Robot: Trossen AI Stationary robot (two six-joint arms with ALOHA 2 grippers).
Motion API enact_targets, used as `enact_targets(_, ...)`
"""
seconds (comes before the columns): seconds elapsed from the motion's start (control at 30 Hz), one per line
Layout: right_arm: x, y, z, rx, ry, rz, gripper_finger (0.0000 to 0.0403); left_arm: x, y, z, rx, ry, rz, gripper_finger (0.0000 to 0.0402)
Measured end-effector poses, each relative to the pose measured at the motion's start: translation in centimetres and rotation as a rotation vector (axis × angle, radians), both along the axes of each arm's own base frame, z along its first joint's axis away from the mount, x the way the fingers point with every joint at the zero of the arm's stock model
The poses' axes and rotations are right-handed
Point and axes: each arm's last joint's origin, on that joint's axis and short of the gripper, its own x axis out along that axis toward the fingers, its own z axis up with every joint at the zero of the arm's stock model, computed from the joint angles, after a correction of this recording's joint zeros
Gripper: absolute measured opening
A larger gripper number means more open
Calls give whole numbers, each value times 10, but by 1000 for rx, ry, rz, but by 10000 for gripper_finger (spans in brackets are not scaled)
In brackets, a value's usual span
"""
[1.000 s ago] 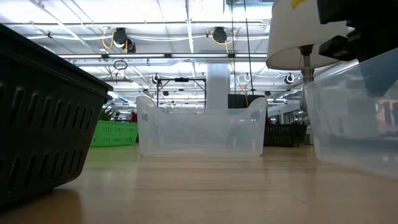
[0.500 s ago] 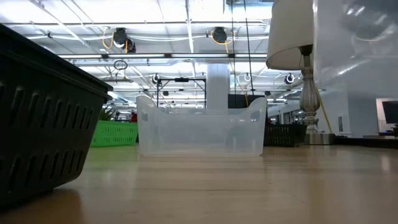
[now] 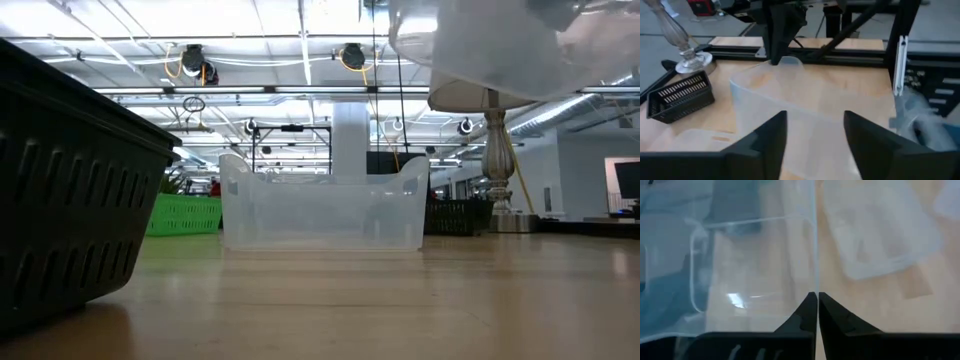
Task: Stack baskets by color
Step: Stack the bottom transparent bin on the middle transparent bin
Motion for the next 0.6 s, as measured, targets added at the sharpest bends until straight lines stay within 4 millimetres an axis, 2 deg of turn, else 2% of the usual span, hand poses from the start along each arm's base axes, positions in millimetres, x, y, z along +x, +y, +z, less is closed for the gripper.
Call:
enact_targets(0.17,-2,-5,4,-72,-66,-88,0,6,10,2,24,-27,69,271)
enact_targets(0.3,-2,-8,5,-114,-90,-136,0,14,26,14,8,-45,99,306)
enact_targets(0.43,-1,-10,6,-166,-123,-191,0,15,45,34,-68,-34,163,304)
enact_targets(0.6,0,-12,6,-226,-154,-243,0,17,72,52,-59,60,231,258)
